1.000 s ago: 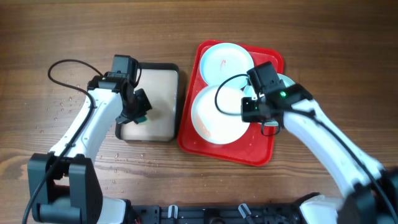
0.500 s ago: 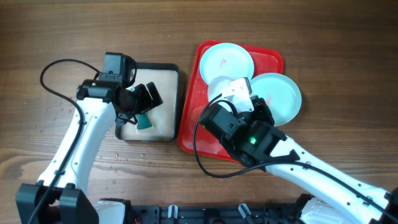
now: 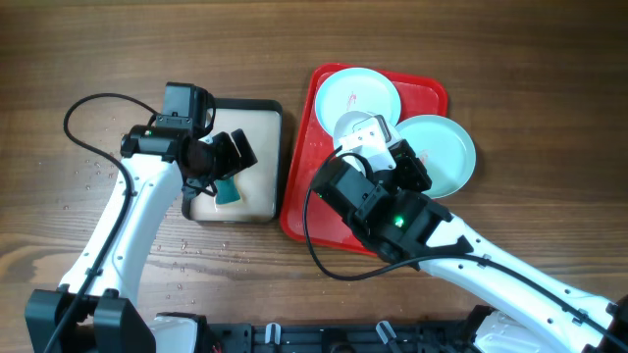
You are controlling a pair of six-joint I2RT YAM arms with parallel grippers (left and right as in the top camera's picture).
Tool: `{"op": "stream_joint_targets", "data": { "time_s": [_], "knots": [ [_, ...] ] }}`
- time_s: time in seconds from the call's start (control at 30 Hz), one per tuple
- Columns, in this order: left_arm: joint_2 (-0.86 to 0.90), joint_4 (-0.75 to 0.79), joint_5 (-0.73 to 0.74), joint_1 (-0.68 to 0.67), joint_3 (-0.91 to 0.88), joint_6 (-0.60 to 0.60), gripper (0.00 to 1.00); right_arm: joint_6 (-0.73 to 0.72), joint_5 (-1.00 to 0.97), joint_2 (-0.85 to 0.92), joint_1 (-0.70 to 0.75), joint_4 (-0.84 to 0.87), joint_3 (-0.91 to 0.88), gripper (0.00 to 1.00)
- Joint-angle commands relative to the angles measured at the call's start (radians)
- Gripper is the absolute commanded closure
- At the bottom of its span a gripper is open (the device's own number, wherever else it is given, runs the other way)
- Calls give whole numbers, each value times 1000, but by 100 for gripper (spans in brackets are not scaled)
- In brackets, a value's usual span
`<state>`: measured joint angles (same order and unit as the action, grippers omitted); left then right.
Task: Clean dirty plates on tray and stack at the side
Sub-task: 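Lift the white plate and place it right of the red tray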
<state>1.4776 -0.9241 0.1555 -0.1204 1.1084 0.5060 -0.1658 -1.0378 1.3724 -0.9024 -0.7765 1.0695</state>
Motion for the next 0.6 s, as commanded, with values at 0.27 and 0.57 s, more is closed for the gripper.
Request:
{"op": "stream_joint_targets", "data": {
  "time_s": [0.27,0.57],
  "knots": [
    [-9,-1,12,6,17,-5,0,6,-38,-10,-5,5,13,96],
    [-9,-1,12,6,17,-5,0,5,-8,-10,-4,5,13,96]
  ]
}}
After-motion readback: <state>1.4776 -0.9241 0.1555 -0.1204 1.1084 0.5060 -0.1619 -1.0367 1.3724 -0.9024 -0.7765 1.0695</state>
